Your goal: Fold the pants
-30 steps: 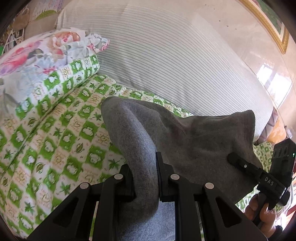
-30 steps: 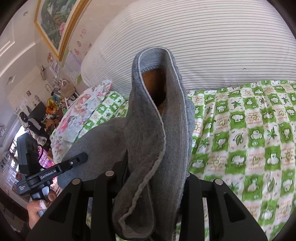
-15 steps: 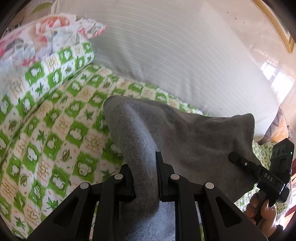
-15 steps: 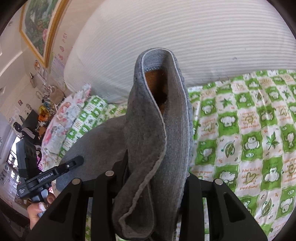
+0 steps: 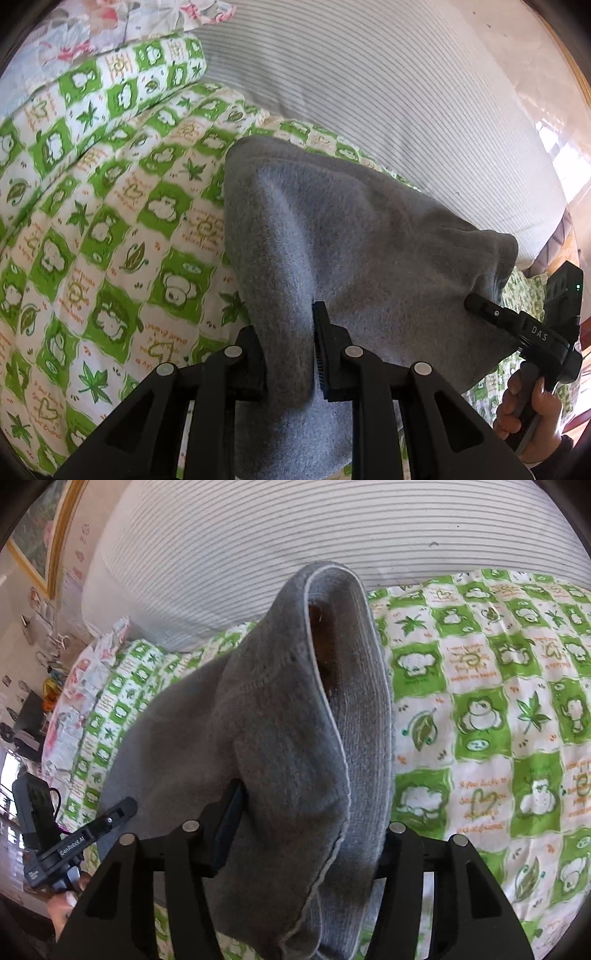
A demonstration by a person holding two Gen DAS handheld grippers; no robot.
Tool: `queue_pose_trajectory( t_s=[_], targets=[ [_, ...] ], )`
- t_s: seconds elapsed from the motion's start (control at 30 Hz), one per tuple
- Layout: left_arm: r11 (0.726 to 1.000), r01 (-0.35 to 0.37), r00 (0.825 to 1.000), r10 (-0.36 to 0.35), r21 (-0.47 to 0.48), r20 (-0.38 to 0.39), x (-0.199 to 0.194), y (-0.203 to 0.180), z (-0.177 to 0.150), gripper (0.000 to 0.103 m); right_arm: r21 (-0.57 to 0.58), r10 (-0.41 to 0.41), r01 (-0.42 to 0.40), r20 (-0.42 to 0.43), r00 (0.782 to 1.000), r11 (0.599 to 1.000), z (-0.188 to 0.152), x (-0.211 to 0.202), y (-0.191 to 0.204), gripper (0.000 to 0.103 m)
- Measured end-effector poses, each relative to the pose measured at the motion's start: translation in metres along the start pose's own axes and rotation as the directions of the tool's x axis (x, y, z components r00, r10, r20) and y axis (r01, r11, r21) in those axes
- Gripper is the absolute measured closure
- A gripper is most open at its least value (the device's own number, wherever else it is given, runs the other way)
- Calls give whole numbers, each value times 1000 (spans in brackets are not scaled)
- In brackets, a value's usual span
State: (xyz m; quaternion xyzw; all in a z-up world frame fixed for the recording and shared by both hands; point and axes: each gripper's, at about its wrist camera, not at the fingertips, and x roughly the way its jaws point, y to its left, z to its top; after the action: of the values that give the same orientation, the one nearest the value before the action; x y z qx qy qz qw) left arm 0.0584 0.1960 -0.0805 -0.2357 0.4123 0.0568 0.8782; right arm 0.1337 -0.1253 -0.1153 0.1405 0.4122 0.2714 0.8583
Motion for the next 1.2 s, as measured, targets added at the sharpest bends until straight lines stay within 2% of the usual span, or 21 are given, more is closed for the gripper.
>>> queue_pose_trajectory(
  t_s=[0.17, 0.23, 0.3, 0.37, 0.43, 0.53, 0.6, 0.63, 0.73, 0.8, 0.87, 0.97, 1.07, 1.1, 1.13, 1.2],
  targets=[
    [1000, 6, 1000, -5, -29, 25, -17, 3, -7, 79, -12, -43, 43, 41, 998, 999, -4, -21, -5, 45],
    [1000, -7, 999, 9, -30, 51, -28, 2, -12, 79, -7, -45, 46, 81, 996, 999, -4, -33, -7, 45],
    [999, 0, 997, 3, -45, 72, -39, 4, -18, 81, -4, -44, 45, 156, 987, 999, -4, -52, -7, 45],
    [998, 11, 995, -5, -59, 97, -50, 5, -22, 81, -23, -18, 24, 222, 975, 999, -5, -65, 0, 45],
    [998, 24, 994, -17, -62, 110, -57, 4, -25, 81, -70, 41, -23, 260, 965, 997, -5, -73, 11, 48],
    [1000, -1, 996, 4, -29, 94, -50, -2, -28, 81, -116, 111, -87, 223, 968, 989, -5, -68, 24, 58],
    [1000, -9, 999, 10, -23, 49, -38, -1, -31, 81, -124, 67, -46, 173, 983, 991, -4, -53, 29, 66],
    [999, -28, 999, 28, -23, 24, -29, 0, -31, 81, -117, 37, -20, 145, 989, 993, -4, -43, 26, 67],
    [998, -47, 999, 47, -28, -12, -12, 7, -34, 77, -52, -28, 32, 79, 996, 998, -5, -20, 7, 77],
    [998, -47, 999, 47, -36, -18, -10, 10, -33, 76, -23, -27, 29, 66, 997, 999, -7, -13, -2, 89],
    [998, -50, 999, 49, -38, -19, -15, 9, -30, 75, -5, -2, 3, 69, 998, 1000, -6, -17, -4, 90],
    [997, -62, 998, 62, -36, -5, -27, 7, -27, 72, 9, 14, -15, 85, 996, 1000, -8, -33, -4, 86],
    [997, -72, 997, 72, -27, 8, -39, 2, -28, 62, 2, 35, -35, 107, 994, 999, -12, -51, 1, 85],
    [997, -79, 997, 79, -20, 12, -42, -1, -29, 58, -2, 34, -34, 106, 994, 999, -14, -55, 3, 80],
    [996, -88, 996, 88, -5, 20, -47, -6, -30, 56, -9, 20, -19, 100, 995, 1000, -16, -57, 6, 74],
    [995, -98, 995, 97, 16, 29, -50, -13, -31, 51, -30, -12, 15, 97, 995, 999, -22, -64, 12, 38]
  ],
)
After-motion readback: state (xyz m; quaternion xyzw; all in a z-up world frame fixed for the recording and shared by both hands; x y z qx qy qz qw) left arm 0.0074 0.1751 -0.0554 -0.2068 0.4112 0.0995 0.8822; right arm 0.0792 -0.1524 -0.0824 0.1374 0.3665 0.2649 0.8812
